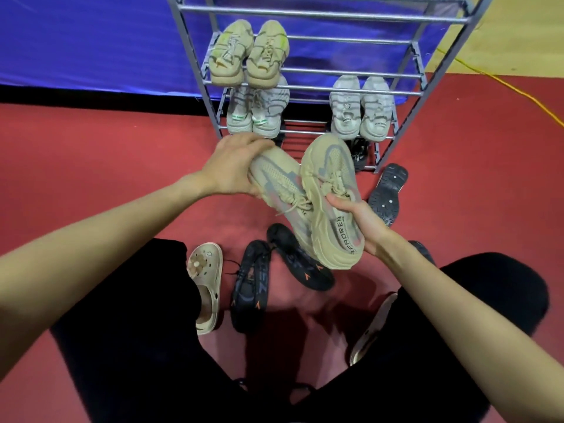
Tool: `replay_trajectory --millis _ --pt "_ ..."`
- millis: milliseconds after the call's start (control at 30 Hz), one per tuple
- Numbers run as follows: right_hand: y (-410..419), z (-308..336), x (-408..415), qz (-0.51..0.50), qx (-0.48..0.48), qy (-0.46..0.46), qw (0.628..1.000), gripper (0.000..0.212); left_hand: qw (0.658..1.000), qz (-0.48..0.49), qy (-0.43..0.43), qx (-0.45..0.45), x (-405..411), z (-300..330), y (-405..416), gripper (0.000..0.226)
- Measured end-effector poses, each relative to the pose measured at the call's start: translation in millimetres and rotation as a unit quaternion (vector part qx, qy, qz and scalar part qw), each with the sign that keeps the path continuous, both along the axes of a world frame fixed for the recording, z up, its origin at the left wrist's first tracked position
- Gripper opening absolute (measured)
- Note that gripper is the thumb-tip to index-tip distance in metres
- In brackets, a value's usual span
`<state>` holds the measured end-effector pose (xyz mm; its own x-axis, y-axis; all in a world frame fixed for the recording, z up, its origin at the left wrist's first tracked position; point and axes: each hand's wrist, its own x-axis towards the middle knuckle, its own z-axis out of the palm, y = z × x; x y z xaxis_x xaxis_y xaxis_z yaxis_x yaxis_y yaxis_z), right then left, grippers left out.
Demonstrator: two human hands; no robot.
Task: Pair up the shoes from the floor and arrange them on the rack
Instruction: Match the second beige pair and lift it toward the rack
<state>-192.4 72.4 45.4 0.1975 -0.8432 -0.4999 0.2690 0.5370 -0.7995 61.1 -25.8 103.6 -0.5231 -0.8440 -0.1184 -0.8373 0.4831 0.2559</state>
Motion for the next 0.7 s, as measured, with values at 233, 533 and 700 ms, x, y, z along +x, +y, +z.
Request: replay_trajectory --millis 233,533,700 --pt "-12 9 15 -0.142 -0.043 0.046 0.988 0.045 0.87 0.272 0.328 0.249 -45 -15 71 0.039" --pt "-8 17 39 -0.132 -0.066 0.028 0.989 0.047 0.889 0.187 0.329 0.258 -60 -20 78 0.053" --pt "-3 23 40 -0.162 -0.051 -0.026 0.985 0.067 0.881 0.201 0.352 0.242 -53 -25 76 0.047"
